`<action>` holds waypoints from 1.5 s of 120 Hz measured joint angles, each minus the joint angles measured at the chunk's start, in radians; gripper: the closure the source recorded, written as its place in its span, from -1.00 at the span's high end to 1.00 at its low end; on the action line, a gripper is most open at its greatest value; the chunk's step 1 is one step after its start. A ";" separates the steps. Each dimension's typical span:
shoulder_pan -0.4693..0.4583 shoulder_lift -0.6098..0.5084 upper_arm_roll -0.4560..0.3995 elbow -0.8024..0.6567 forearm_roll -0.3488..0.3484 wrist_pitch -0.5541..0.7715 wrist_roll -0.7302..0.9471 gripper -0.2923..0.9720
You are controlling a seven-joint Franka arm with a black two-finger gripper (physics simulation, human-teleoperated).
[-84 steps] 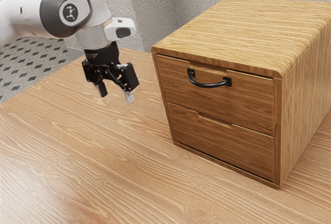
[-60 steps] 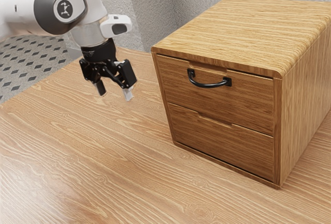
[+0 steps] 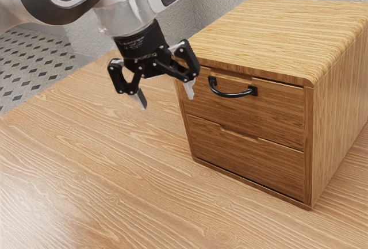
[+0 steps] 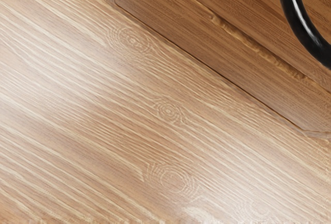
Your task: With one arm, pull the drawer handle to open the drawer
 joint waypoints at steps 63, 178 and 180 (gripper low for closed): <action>0.026 0.011 0.002 -0.081 0.046 0.221 -0.566 0.54; -0.036 -0.038 -0.004 -0.212 0.081 0.463 -0.937 0.54; -0.036 -0.037 -0.004 -0.213 0.081 0.465 -0.940 0.54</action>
